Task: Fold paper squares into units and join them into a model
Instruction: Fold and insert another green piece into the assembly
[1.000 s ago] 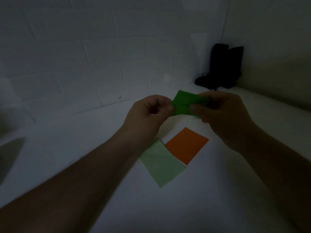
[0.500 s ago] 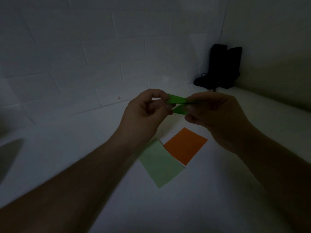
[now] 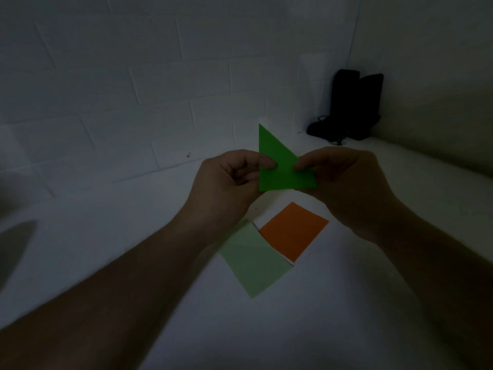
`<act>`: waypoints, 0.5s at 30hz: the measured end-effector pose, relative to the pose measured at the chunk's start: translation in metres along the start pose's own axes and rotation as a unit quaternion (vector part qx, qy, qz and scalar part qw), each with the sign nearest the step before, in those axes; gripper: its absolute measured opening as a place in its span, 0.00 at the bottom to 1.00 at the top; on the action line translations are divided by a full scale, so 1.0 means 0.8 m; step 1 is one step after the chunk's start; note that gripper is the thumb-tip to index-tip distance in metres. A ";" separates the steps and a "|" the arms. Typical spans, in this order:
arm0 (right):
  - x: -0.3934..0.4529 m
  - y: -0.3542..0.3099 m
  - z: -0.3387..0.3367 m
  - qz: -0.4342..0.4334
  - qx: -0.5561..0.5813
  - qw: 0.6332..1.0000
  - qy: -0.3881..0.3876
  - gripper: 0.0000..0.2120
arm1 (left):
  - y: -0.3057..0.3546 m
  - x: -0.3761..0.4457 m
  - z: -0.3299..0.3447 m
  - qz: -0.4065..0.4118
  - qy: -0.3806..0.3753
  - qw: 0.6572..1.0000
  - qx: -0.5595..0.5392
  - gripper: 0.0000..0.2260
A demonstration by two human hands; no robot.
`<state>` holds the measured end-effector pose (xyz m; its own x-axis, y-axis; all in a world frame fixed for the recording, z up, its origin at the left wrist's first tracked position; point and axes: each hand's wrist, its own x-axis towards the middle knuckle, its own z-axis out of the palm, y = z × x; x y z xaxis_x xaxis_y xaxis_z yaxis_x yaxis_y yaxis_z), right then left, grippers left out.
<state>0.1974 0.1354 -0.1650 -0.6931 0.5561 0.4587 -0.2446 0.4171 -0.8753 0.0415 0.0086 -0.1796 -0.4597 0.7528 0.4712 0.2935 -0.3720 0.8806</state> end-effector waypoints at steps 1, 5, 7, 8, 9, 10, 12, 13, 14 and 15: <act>0.000 0.000 0.000 0.001 -0.015 1.000 0.007 0.13 | 0.001 0.000 0.000 -0.002 0.004 1.000 0.004 0.11; 0.003 -0.002 0.000 0.007 0.008 1.000 0.027 0.11 | 0.001 0.002 0.000 -0.022 0.024 0.999 -0.005 0.07; 0.004 -0.004 0.002 0.019 0.040 0.998 0.043 0.09 | 0.001 0.003 -0.001 -0.033 0.024 0.999 -0.005 0.03; 0.004 -0.004 0.003 0.032 0.060 0.997 0.047 0.07 | 0.002 0.003 -0.001 -0.039 0.023 0.999 -0.010 0.03; 0.004 -0.004 0.004 0.044 0.075 0.995 0.048 0.06 | 0.002 0.004 0.000 -0.047 0.024 0.998 -0.017 0.03; 0.004 -0.004 0.005 0.054 0.081 0.994 0.049 0.04 | 0.003 0.004 0.001 -0.058 0.027 0.998 -0.025 0.03; 0.004 -0.001 0.005 0.065 0.070 0.994 0.052 0.02 | 0.005 0.004 0.003 -0.075 0.031 0.996 -0.037 0.04; 0.004 0.000 0.006 0.068 0.057 0.995 0.053 0.03 | 0.005 0.004 0.003 -0.081 0.034 0.995 -0.037 0.04; 0.004 0.000 0.006 0.072 0.047 0.995 0.053 0.05 | 0.004 0.004 0.004 -0.084 0.036 0.995 -0.036 0.04; 0.004 0.001 0.006 0.075 0.041 0.995 0.051 0.05 | 0.004 0.004 0.004 -0.085 0.038 0.995 -0.035 0.04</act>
<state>0.1919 0.1337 -0.1648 -0.6543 0.6800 0.3308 -0.2011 0.2652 -0.9430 0.0439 0.0115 -0.1756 -0.5609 0.7658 0.3145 0.1483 -0.2808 0.9482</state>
